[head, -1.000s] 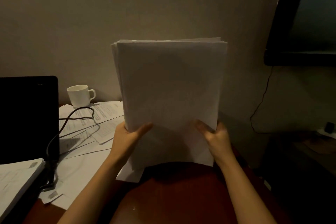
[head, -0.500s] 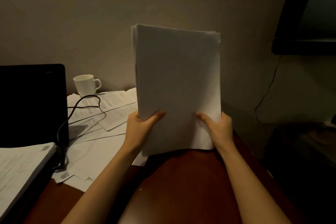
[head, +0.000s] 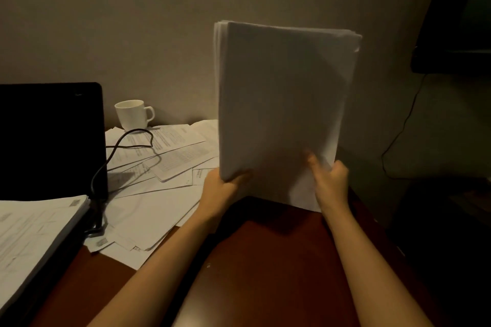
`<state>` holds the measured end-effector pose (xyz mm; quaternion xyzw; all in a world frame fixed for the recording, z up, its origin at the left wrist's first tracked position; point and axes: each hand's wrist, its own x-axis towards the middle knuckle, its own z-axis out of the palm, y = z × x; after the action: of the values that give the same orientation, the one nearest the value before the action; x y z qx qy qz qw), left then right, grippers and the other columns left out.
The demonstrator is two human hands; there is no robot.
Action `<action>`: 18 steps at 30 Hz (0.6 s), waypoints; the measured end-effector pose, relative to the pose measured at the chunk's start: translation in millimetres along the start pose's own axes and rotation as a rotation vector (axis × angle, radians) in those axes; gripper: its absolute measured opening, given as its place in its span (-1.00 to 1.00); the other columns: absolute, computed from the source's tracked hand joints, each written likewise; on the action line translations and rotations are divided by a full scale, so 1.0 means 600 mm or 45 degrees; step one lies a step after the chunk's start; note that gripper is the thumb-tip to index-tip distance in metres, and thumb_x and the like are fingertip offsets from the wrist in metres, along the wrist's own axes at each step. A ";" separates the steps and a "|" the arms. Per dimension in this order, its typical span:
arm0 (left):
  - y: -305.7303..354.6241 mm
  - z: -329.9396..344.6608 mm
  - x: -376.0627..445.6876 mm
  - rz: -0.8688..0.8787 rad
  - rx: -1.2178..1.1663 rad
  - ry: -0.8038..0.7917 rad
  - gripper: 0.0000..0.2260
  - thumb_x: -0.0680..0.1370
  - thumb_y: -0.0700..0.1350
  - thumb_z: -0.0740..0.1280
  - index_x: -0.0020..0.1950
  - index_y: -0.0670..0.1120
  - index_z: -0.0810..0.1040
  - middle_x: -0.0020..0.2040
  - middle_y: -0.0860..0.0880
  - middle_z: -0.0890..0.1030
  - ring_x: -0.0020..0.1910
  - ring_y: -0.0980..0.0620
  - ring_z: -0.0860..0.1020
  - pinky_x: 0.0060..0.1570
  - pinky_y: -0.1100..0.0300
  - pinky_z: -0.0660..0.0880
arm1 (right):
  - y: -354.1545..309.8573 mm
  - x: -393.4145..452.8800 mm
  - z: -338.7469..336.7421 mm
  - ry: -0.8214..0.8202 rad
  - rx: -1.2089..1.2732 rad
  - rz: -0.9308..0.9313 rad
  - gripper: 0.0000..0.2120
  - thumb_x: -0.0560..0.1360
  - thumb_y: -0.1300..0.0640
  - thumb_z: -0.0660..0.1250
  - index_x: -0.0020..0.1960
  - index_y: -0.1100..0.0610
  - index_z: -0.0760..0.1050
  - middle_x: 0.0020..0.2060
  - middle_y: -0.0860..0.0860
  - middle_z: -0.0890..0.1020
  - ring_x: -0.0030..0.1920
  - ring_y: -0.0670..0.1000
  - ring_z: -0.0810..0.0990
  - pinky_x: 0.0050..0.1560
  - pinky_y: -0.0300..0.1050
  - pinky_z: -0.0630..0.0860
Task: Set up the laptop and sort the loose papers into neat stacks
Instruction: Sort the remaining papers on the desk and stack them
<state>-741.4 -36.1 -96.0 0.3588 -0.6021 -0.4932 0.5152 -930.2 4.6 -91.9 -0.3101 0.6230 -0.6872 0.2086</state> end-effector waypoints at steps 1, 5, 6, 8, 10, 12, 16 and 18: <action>-0.002 0.002 0.002 0.008 0.058 0.035 -0.90 0.49 -0.14 0.41 -0.04 0.03 0.55 -0.06 0.04 0.62 -0.06 0.00 0.60 -0.15 0.26 0.55 | 0.001 0.000 0.000 -0.015 0.035 -0.001 -0.61 0.38 -0.02 0.46 0.05 0.22 0.50 -0.14 0.07 0.59 -0.08 0.09 0.58 -0.11 -0.09 0.50; 0.004 0.004 0.001 0.018 0.155 0.076 -0.88 0.54 -0.14 0.35 0.07 -0.03 0.55 -0.09 0.09 0.58 -0.12 0.13 0.54 -0.25 0.39 0.50 | 0.002 -0.002 0.002 0.013 0.005 -0.051 -0.68 0.44 0.15 0.45 0.11 0.28 0.51 -0.04 0.13 0.60 -0.01 0.11 0.59 0.02 0.00 0.54; 0.010 0.001 -0.002 0.009 0.151 0.079 -0.89 0.53 -0.15 0.36 0.06 -0.03 0.56 -0.09 0.08 0.59 -0.12 0.13 0.54 -0.23 0.36 0.50 | -0.001 -0.003 0.003 0.011 -0.016 -0.049 -0.72 0.46 0.16 0.43 0.10 0.27 0.51 -0.05 0.13 0.60 -0.01 0.13 0.60 0.00 0.02 0.55; 0.020 -0.011 -0.011 0.012 0.167 0.108 -0.93 0.52 -0.15 0.38 -0.02 -0.02 0.57 -0.10 0.04 0.60 -0.12 0.05 0.57 -0.20 0.28 0.53 | -0.010 -0.011 0.004 -0.020 -0.005 -0.090 -0.75 0.47 0.13 0.42 0.06 0.25 0.52 -0.08 0.09 0.61 -0.04 0.09 0.61 -0.06 -0.04 0.54; 0.026 -0.032 -0.019 0.028 0.220 0.152 -0.95 0.51 -0.12 0.40 -0.08 0.00 0.57 -0.07 -0.04 0.62 -0.07 -0.07 0.59 -0.09 0.11 0.56 | -0.022 -0.026 0.007 -0.117 0.047 -0.128 -0.76 0.45 0.06 0.43 0.03 0.18 0.53 -0.09 0.03 0.62 -0.09 -0.01 0.61 -0.09 -0.11 0.54; 0.032 -0.058 -0.033 0.024 0.208 0.209 -0.94 0.47 -0.05 0.44 -0.13 0.04 0.58 -0.04 -0.09 0.65 -0.04 -0.12 0.60 0.00 -0.05 0.56 | -0.030 -0.045 0.010 -0.280 0.021 -0.102 -0.82 0.46 0.02 0.41 -0.02 0.09 0.51 -0.11 -0.02 0.62 -0.09 -0.04 0.61 -0.09 -0.11 0.57; 0.048 -0.102 -0.067 0.005 0.109 0.375 -0.90 0.48 -0.10 0.44 -0.16 0.09 0.57 -0.08 -0.05 0.66 -0.05 -0.12 0.62 -0.02 -0.05 0.57 | -0.030 -0.078 0.022 -0.537 -0.253 -0.134 -0.84 0.50 0.03 0.37 0.04 0.06 0.50 -0.09 -0.04 0.62 -0.05 0.00 0.62 -0.04 -0.06 0.58; 0.057 -0.127 -0.082 0.008 0.066 0.481 -0.89 0.48 -0.15 0.43 -0.18 0.05 0.57 -0.16 0.01 0.64 -0.11 -0.10 0.61 -0.12 0.05 0.57 | -0.038 -0.097 0.039 -0.595 -0.086 -0.022 -0.86 0.53 0.09 0.33 0.06 0.09 0.52 -0.04 0.05 0.65 -0.04 0.05 0.65 0.01 0.00 0.59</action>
<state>-654.3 1.7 -77.5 0.4562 -0.5082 -0.4001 0.6111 -869.8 29.8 -78.3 -0.4729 0.5778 -0.5771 0.3309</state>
